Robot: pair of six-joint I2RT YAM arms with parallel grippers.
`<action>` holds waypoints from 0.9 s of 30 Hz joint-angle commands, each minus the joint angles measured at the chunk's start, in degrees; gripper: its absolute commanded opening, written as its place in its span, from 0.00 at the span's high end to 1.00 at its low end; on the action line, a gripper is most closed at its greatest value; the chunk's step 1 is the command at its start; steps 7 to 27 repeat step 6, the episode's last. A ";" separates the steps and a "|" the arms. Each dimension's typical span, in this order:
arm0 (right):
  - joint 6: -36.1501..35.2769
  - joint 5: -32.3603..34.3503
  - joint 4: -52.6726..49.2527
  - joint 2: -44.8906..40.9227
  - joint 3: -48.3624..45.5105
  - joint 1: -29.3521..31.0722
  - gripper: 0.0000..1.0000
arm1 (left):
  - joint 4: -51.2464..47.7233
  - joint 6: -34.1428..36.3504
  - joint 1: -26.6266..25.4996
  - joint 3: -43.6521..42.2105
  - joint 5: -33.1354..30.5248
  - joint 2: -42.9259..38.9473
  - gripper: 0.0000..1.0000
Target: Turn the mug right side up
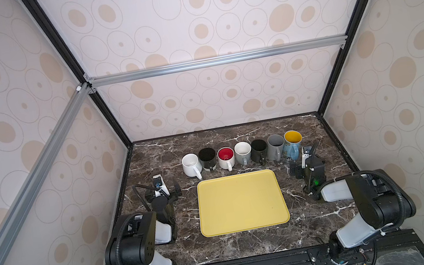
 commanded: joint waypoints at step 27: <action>0.13 -0.12 1.14 -0.86 0.64 -0.35 0.00 | -0.37 1.67 0.50 1.26 1.68 0.10 0.00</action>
